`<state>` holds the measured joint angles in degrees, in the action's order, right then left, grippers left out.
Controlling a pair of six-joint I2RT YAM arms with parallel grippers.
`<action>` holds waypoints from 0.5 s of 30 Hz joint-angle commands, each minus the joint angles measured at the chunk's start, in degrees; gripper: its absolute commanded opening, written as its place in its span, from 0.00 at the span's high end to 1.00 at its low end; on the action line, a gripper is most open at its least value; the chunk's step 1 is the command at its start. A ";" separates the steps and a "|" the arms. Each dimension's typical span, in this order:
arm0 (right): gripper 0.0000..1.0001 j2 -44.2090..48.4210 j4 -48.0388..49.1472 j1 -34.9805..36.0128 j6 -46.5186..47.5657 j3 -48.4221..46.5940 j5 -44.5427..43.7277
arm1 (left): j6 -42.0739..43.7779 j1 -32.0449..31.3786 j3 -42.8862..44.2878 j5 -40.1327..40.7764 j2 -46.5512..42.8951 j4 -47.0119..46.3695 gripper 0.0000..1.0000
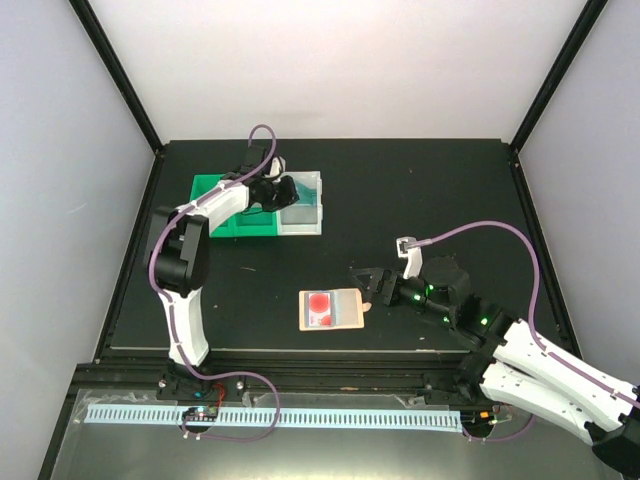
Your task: Take the credit cards out of the card holder
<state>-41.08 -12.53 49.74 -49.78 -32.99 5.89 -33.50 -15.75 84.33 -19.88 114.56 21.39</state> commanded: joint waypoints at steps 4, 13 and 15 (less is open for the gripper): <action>0.00 -1.07 0.53 0.10 1.36 -2.08 -1.16 | -1.18 0.28 4.51 -1.05 2.78 -1.69 0.98; 0.00 -2.59 0.31 0.10 1.78 -2.53 -1.39 | -0.74 0.27 8.14 -1.65 5.96 -0.41 0.98; 0.00 -2.55 0.36 0.10 1.65 -2.44 -1.57 | -0.61 0.24 8.73 -2.28 6.46 -0.11 0.98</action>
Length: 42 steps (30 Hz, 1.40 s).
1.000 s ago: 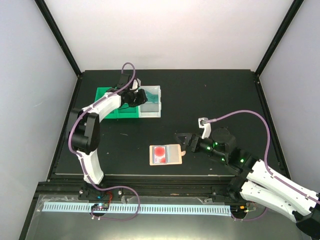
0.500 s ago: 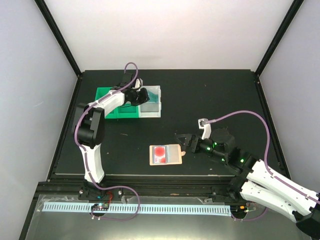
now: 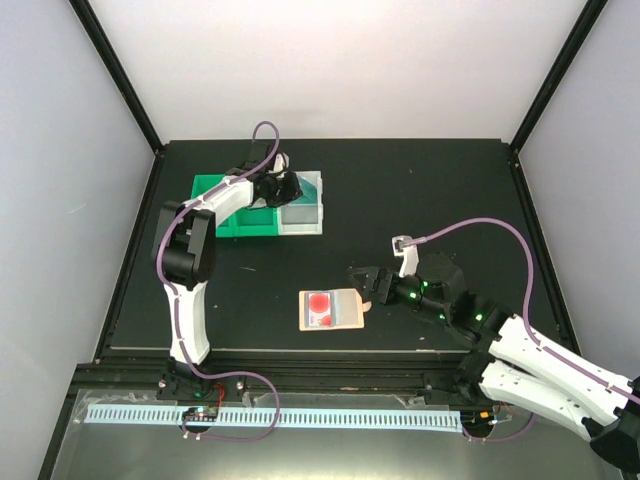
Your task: Take the credit cards out of the card holder
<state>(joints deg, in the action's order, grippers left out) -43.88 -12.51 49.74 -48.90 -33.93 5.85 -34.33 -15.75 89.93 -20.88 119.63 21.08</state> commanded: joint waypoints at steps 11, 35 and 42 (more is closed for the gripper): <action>0.00 -0.11 0.00 0.07 0.30 -1.52 -2.34 | 0.56 0.19 4.14 -1.32 1.56 0.89 0.95; 0.00 2.35 -1.41 0.10 -1.23 -0.04 -4.64 | 2.30 -0.11 6.33 1.20 1.29 4.38 0.87; 0.00 2.38 -0.90 0.10 -2.02 0.62 -4.77 | 2.34 -0.15 7.49 1.99 2.27 4.39 0.85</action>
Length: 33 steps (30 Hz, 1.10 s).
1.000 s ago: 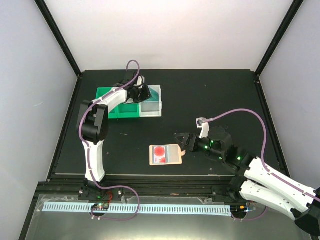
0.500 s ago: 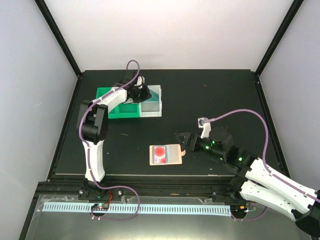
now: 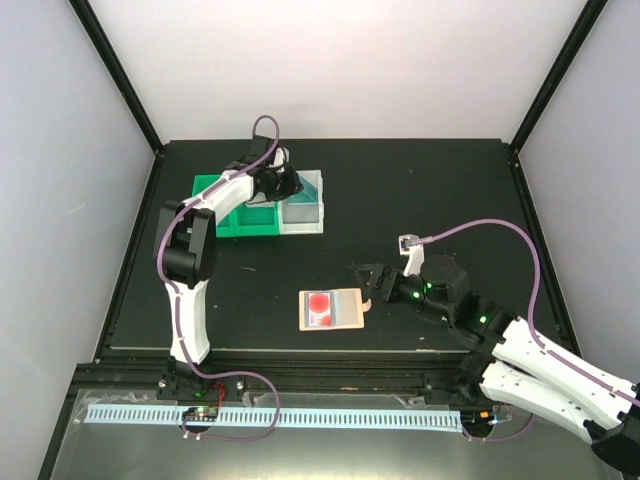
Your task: Take the credit cards out of the card holder
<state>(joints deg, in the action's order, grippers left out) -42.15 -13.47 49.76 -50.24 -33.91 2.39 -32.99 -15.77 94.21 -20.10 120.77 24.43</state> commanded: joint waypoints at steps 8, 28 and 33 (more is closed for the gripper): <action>0.00 1.06 -0.36 0.08 -0.67 0.69 -2.14 | 2.01 -0.14 6.22 2.15 2.63 2.92 0.80; 0.00 1.74 -0.84 0.05 -1.50 1.00 -2.37 | 4.90 -0.06 11.54 4.26 3.82 7.53 0.63; 0.00 2.37 -1.14 0.03 -1.92 1.25 -2.25 | 5.77 0.04 13.45 4.56 2.96 9.63 0.57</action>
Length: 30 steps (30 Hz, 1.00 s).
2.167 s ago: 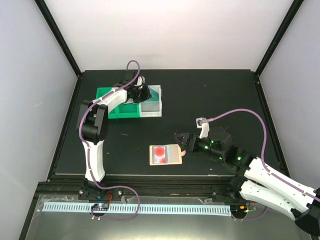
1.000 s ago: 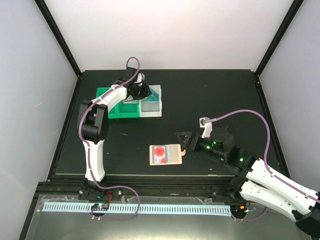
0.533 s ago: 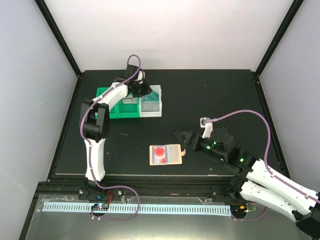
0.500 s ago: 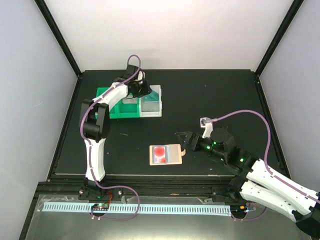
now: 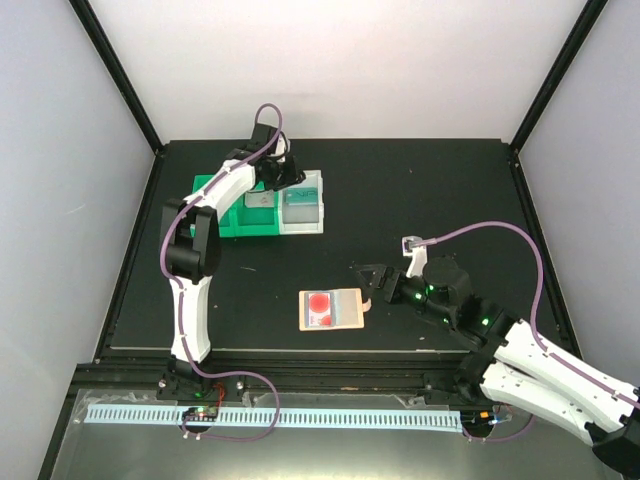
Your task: Take the credit cards out of the card holder
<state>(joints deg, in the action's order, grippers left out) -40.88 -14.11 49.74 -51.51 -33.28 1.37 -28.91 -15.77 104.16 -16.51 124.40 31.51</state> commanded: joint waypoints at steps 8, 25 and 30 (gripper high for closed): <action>0.00 0.59 -0.36 0.08 -0.53 0.85 0.20 | 2.42 0.04 3.51 -1.91 -5.76 5.66 0.41; 0.08 -5.23 -3.17 0.05 4.01 -1.08 2.40 | 6.31 -0.05 -15.66 -6.13 -29.51 10.72 0.01; 0.32 -8.86 -1.75 0.10 4.87 -0.68 5.03 | 5.78 -0.36 -28.61 -9.58 -38.22 7.31 0.02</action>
<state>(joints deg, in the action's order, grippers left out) -47.70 -17.52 49.76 -48.18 -33.08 3.97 -23.92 -15.79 82.85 -22.02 91.90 40.51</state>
